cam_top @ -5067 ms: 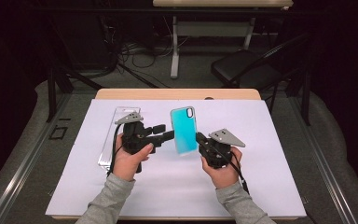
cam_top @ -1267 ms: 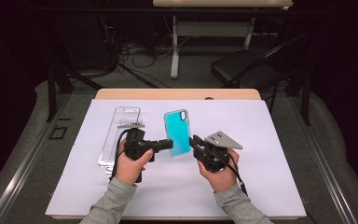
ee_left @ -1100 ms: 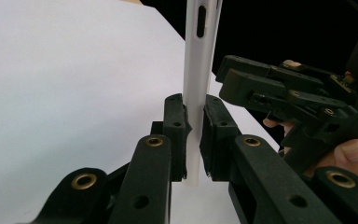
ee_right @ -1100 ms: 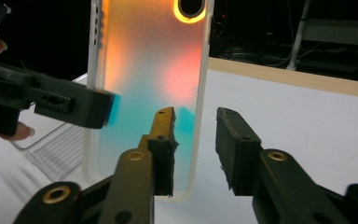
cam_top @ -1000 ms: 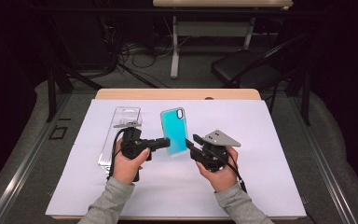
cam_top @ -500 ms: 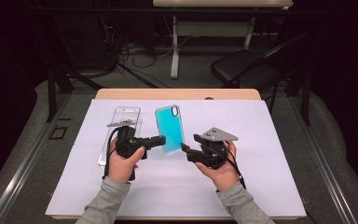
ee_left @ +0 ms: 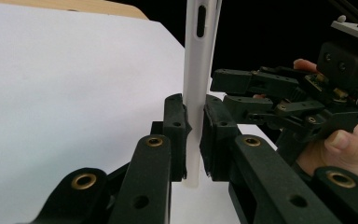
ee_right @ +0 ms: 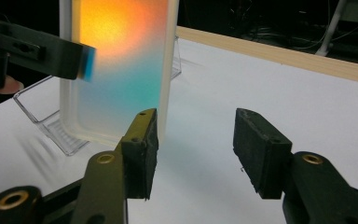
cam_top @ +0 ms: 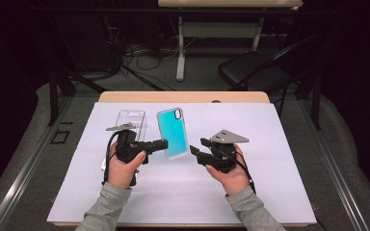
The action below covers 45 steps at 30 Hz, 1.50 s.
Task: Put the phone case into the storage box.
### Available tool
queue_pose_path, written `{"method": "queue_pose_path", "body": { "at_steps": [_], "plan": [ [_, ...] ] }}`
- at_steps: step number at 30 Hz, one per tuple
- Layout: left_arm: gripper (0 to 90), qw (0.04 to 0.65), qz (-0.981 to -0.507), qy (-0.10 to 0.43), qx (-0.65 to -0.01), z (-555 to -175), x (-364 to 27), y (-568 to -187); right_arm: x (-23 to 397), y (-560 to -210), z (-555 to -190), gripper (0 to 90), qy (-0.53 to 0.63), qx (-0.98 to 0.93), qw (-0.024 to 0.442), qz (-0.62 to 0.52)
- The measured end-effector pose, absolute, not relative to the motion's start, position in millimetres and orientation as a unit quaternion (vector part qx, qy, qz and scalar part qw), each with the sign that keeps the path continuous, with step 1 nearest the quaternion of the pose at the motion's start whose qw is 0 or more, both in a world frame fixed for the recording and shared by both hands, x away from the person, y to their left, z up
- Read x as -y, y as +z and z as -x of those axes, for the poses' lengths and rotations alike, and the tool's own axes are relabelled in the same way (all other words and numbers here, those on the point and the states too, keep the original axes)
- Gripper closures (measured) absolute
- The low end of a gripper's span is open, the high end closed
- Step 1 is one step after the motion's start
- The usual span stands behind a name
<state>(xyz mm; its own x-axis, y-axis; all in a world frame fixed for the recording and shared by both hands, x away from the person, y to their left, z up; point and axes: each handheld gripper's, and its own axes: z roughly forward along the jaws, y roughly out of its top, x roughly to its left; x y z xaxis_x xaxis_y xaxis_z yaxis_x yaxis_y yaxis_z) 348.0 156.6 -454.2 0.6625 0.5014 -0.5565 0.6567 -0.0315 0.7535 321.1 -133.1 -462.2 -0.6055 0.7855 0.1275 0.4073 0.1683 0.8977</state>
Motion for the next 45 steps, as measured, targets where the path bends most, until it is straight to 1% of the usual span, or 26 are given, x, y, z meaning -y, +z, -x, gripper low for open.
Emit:
{"method": "queue_pose_path", "body": {
  "at_steps": [2, 4, 7, 8, 12, 16, 18, 20, 22, 27, 29, 34, 37, 38, 41, 42, 45],
  "plan": [
    [81.9, 0.567, -0.715, -0.068, -0.404, -347.8, -157.5, -453.4, 133.6, -462.6, -322.1, 49.4, 0.501, -0.745, 0.185, -0.4],
    [81.9, 0.568, -0.714, -0.067, -0.404, -347.7, -158.4, -452.7, 133.7, -463.2, -322.6, 51.7, 0.503, -0.745, 0.177, -0.4],
    [81.9, 0.569, -0.713, -0.067, -0.404, -347.4, -159.3, -452.0, 134.5, -462.4, -322.9, 61.5, 0.505, -0.747, 0.171, -0.397],
    [81.9, 0.569, -0.713, -0.067, -0.403, -347.4, -159.8, -451.8, 134.9, -461.8, -322.9, 62.8, 0.507, -0.748, 0.164, -0.396],
    [81.9, 0.571, -0.713, -0.066, -0.401, -346.8, -160.9, -450.6, 136.1, -460.2, -322.7, 63.7, 0.513, -0.748, 0.166, -0.387],
    [81.9, 0.572, -0.715, -0.064, -0.396, -346.1, -162.4, -449.3, 136.2, -458.1, -322.3, 61.3, 0.518, -0.75, 0.153, -0.383],
    [81.9, 0.573, -0.718, -0.064, -0.392, -345.8, -163.5, -448.4, 136.6, -456.5, -321.6, 58.4, 0.521, -0.75, 0.151, -0.378],
    [81.9, 0.573, -0.718, -0.063, -0.39, -345.3, -164.4, -447.7, 137.8, -454.3, -320.8, 55.9, 0.525, -0.748, 0.158, -0.374],
    [81.9, 0.574, -0.718, -0.063, -0.388, -344.8, -165.1, -446.9, 139.2, -452.1, -320.2, 53.3, 0.53, -0.744, 0.175, -0.367],
    [81.9, 0.575, -0.72, -0.063, -0.383, -344.0, -165.6, -446.1, 143.6, -447.0, -320.3, 50.9, 0.529, -0.747, 0.163, -0.37],
    [81.9, 0.576, -0.722, -0.064, -0.378, -343.3, -165.2, -445.7, 145.0, -446.2, -319.9, 49.0, 0.529, -0.744, 0.167, -0.374],
    [81.9, 0.574, -0.727, -0.064, -0.37, -341.6, -164.1, -444.8, 151.3, -442.6, -320.8, 42.3, 0.528, -0.74, 0.167, -0.381],
    [81.9, 0.574, -0.729, -0.065, -0.367, -340.9, -163.9, -444.2, 155.4, -440.6, -321.3, 39.0, 0.527, -0.739, 0.154, -0.39],
    [81.9, 0.574, -0.73, -0.065, -0.366, -340.8, -163.9, -444.1, 156.3, -440.3, -321.7, 37.6, 0.527, -0.739, 0.156, -0.39],
    [81.9, 0.575, -0.73, -0.068, -0.364, -340.3, -163.3, -444.1, 158.5, -439.7, -323.0, 32.6, 0.521, -0.742, 0.149, -0.395],
    [81.9, 0.575, -0.73, -0.068, -0.364, -340.2, -163.2, -444.1, 160.0, -440.4, -323.6, 28.6, 0.521, -0.745, 0.146, -0.389],
    [81.9, 0.574, -0.733, -0.069, -0.359, -340.1, -162.1, -444.5, 162.5, -440.6, -324.6, 25.3, 0.524, -0.746, 0.136, -0.388]
  ]
}}
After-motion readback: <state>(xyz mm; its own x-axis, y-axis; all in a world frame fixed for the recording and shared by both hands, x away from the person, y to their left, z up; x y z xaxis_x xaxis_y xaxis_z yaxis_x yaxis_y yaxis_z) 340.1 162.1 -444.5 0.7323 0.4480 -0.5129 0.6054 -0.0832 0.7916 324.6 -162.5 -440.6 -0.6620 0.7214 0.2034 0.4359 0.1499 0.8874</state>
